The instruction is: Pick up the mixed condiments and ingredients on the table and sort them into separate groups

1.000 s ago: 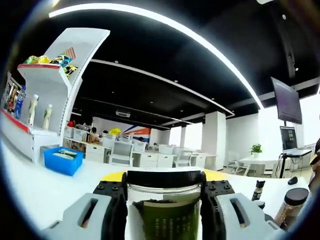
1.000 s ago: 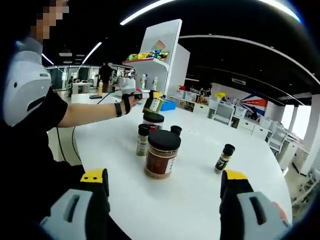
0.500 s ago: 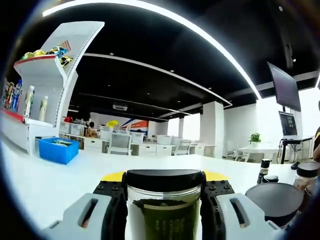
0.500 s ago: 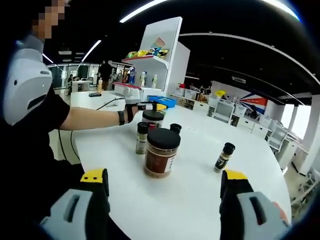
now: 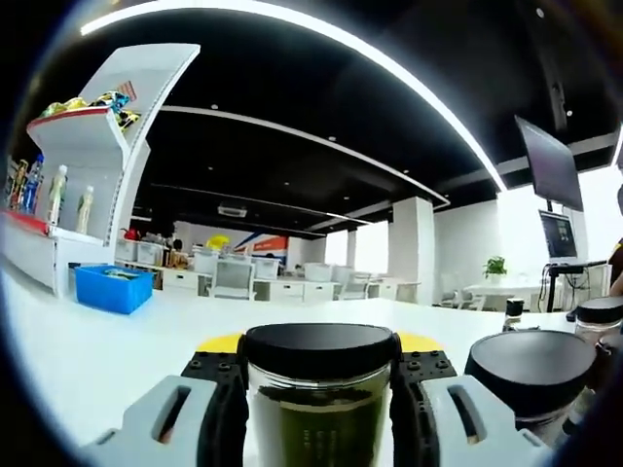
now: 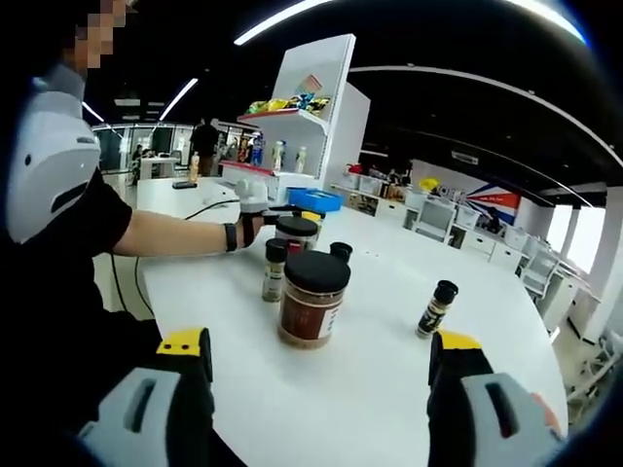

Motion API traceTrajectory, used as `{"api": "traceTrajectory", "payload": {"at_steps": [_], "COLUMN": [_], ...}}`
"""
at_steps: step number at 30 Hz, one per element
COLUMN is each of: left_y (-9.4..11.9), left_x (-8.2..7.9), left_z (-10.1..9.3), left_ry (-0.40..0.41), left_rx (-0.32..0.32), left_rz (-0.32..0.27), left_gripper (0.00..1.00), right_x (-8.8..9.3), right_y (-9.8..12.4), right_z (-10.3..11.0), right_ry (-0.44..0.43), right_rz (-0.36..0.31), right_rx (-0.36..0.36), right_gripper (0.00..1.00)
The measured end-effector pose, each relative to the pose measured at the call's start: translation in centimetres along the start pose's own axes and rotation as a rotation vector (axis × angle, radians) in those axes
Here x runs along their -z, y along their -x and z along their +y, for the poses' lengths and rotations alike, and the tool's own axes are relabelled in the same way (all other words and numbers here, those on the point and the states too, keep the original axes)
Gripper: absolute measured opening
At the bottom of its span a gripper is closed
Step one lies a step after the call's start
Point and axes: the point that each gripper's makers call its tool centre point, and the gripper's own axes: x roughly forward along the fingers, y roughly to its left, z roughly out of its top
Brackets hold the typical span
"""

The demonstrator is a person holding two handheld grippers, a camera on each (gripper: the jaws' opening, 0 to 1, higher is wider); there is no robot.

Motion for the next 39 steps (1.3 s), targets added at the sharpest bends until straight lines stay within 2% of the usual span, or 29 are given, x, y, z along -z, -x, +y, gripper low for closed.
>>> {"api": "traceTrajectory", "payload": {"at_steps": [9,12,20,29,34,37,39], "left_y": [1.3,1.5,1.0,0.9,1.1,1.3,1.3], "left_x": [0.1,0.2,0.4,0.4,0.4,-0.4,-0.8], "left_z": [-0.9,-1.5,-0.9,-0.8,-0.5,-0.5,-0.4], "left_ry": [-0.032,-0.064,-0.055,-0.058,-0.023,-0.016,-0.018], "left_rx": [0.008,0.016,0.013,0.019,0.028,0.026,0.023], "left_rz": [-0.006,-0.012,-0.04,-0.033,-0.039,-0.086,-0.085], "left_gripper": [0.56,0.56,0.57,0.57,0.56,0.56,0.56], "right_x": [0.6,0.3,0.7,0.6,0.7,0.8,0.9], "right_y": [0.4,0.7,1.3,1.6,1.8,1.9,2.0], "right_z": [0.2,0.2,0.4,0.5,0.4,-0.1,-0.2], "right_ry": [-0.002,0.0,-0.002,0.003,0.003,-0.001,-0.002], "right_rz": [0.003,-0.005,-0.009,-0.019,-0.02,-0.019,-0.02], "right_rx": [-0.002,0.0,0.006,0.009,0.014,0.027,0.032], "right_gripper": [0.89,0.89,0.89,0.88,0.88,0.88,0.88]}}
